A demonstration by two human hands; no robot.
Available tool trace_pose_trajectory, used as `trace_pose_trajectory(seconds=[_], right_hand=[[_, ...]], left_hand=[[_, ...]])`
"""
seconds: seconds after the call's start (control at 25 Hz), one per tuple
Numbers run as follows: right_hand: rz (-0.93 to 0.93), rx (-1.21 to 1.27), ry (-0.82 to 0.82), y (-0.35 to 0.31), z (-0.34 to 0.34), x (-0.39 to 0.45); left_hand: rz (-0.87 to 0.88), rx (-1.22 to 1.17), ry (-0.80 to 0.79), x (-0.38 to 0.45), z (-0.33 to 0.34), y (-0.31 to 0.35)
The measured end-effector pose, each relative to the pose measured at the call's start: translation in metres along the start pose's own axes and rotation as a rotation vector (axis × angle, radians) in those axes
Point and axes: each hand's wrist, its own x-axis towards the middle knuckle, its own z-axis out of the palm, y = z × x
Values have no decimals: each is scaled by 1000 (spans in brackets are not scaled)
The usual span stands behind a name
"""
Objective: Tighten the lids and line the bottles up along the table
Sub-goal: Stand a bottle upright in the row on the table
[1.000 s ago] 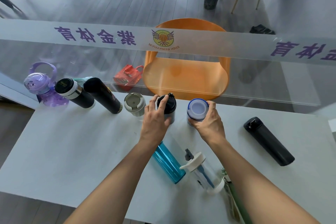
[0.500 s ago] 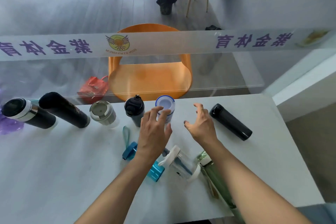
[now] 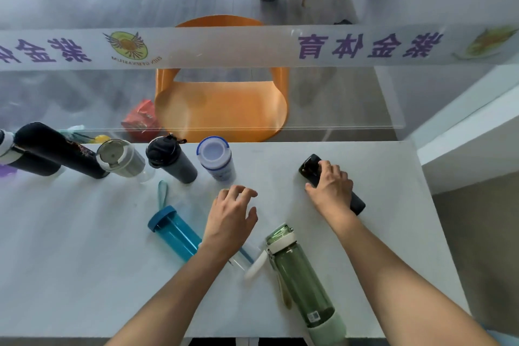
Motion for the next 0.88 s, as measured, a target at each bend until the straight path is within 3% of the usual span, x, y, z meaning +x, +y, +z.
trace_pose_trajectory(seconds=[0.16, 0.32, 0.56, 0.72, 0.88], right_hand=[[-5, -68, -89, 21, 18, 25], [-38, -85, -59, 28, 23, 36], [-256, 218, 102, -26, -5, 24], [-306, 541, 22, -59, -10, 17], [-337, 640, 0, -72, 1, 10]], left_hand=[[-110, 29, -40, -7, 13, 8], [-184, 23, -52, -13, 18, 7], [-224, 16, -50, -19, 15, 3], [-278, 2, -39, -25, 14, -6], [-333, 2, -63, -41, 16, -20]])
